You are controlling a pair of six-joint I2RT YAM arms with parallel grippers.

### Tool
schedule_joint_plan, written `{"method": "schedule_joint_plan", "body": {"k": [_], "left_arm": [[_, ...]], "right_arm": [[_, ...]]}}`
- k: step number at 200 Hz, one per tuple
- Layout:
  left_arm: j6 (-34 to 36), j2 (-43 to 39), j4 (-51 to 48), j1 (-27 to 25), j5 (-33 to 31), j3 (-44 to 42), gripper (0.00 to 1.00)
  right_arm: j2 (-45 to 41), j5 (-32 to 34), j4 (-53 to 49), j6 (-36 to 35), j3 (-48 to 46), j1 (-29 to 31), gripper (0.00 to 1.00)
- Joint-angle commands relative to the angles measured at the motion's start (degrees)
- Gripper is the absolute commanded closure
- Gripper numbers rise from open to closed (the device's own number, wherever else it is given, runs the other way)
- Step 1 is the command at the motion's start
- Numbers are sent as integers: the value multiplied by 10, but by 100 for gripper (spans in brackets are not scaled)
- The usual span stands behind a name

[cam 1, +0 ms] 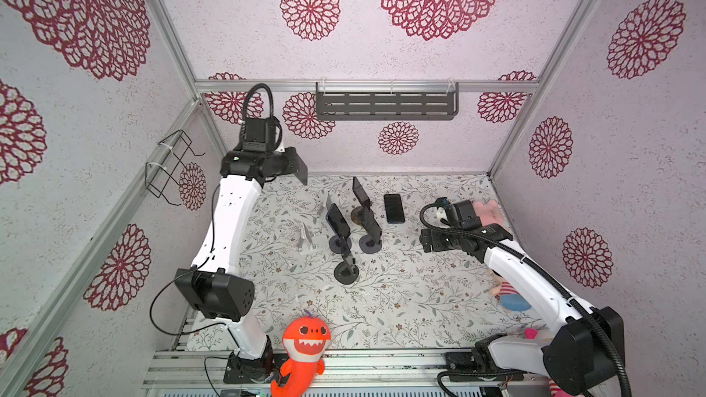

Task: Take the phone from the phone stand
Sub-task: 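Lift the teal phone up out of the stand with the left gripper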

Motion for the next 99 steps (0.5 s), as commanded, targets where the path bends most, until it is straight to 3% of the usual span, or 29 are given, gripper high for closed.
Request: {"method": "schedule_joint_plan", "body": {"k": [1, 59, 99], "left_arm": [[-18, -26, 10, 25, 85, -29, 100], [-82, -90, 65, 110, 322, -136, 100], [-102, -100, 96, 121, 439, -185, 100]], "right_arm": [[-7, -18, -17, -31, 43, 23, 7], [15, -21, -64, -120, 131, 71, 12], [34, -33, -87, -171, 164, 89, 12]]}}
